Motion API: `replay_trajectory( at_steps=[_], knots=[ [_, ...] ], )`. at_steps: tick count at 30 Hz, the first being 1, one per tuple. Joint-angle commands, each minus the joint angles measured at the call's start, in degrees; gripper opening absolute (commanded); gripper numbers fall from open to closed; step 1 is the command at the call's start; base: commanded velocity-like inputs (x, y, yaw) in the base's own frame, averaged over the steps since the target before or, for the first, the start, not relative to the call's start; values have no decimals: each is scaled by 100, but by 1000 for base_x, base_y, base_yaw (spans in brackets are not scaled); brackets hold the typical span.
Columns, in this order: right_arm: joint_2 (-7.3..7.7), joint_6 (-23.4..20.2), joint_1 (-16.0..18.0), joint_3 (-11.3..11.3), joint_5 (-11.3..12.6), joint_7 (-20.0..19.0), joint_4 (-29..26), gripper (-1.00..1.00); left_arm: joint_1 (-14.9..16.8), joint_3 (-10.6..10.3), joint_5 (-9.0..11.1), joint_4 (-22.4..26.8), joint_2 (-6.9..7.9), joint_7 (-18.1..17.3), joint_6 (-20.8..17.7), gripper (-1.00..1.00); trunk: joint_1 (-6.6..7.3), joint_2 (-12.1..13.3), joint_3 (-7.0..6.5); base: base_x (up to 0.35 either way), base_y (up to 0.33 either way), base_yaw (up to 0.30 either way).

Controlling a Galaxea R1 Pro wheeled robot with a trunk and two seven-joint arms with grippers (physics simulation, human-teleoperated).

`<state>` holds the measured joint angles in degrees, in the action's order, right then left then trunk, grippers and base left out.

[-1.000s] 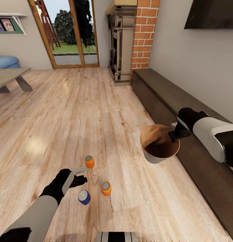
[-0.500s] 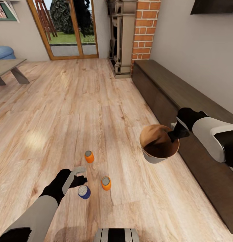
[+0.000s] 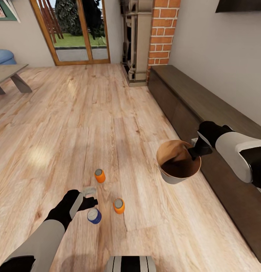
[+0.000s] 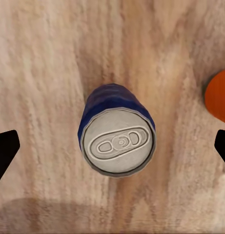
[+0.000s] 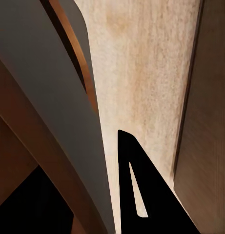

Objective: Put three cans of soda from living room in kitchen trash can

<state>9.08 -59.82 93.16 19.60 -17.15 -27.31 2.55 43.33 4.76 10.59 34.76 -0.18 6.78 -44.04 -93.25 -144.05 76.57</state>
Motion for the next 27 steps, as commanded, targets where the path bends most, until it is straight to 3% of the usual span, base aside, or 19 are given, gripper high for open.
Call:
replay_trajectory(
  at_steps=[1,9,19,27],
  knots=[
    [-2,-18,1,-81,81,-1,0,-100,0,0,1,1,0,1,0,100,1,0,0,99,18,0],
    [-1,-18,1,-79,81,-2,0,-100,0,-2,4,5,0,15,0,100,1,0,0,33,6,0],
    [-4,-18,-7,-80,78,-2,0,-100,0,-2,-3,-2,0,16,0,100,-25,-14,221,1,0,0],
    [-28,-18,-8,-79,78,-2,0,-100,0,-2,3,12,0,12,0,100,-25,-14,221,0,0,0]
  ],
)
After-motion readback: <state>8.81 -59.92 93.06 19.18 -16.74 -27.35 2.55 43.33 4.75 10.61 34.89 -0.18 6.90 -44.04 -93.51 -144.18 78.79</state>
